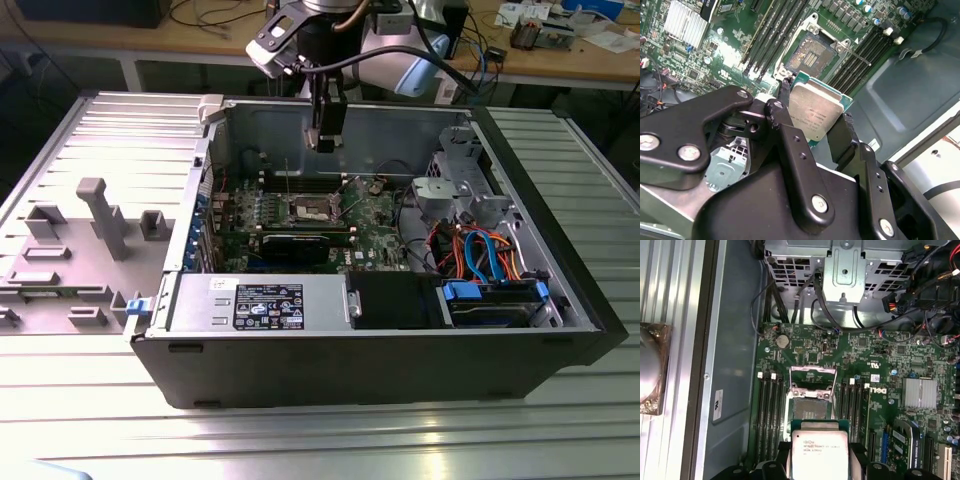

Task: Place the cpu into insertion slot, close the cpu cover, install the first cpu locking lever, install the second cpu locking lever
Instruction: 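Place the cpu into insertion slot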

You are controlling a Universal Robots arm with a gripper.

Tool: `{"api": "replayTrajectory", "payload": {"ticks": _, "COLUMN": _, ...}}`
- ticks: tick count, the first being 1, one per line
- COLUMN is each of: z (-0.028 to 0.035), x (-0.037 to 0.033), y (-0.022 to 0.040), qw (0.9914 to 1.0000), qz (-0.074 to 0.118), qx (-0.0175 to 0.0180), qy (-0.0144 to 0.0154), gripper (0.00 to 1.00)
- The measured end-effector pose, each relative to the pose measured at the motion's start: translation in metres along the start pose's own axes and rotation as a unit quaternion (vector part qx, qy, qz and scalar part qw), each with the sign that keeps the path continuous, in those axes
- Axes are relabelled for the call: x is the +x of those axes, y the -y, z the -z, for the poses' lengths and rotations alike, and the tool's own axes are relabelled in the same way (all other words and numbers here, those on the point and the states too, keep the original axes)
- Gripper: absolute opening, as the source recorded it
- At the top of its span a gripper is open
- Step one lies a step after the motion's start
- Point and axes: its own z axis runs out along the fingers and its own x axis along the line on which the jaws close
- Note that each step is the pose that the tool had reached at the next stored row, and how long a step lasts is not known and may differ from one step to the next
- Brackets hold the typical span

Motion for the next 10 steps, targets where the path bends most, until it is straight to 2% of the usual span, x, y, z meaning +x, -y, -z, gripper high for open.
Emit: {"api": "replayTrajectory", "payload": {"ticks": 10, "z": -0.0001, "x": 0.0, "y": 0.0, "qw": 1.0, "qz": 0.0, "qx": -0.0001, "qy": -0.0006, "gripper": 0.55}}
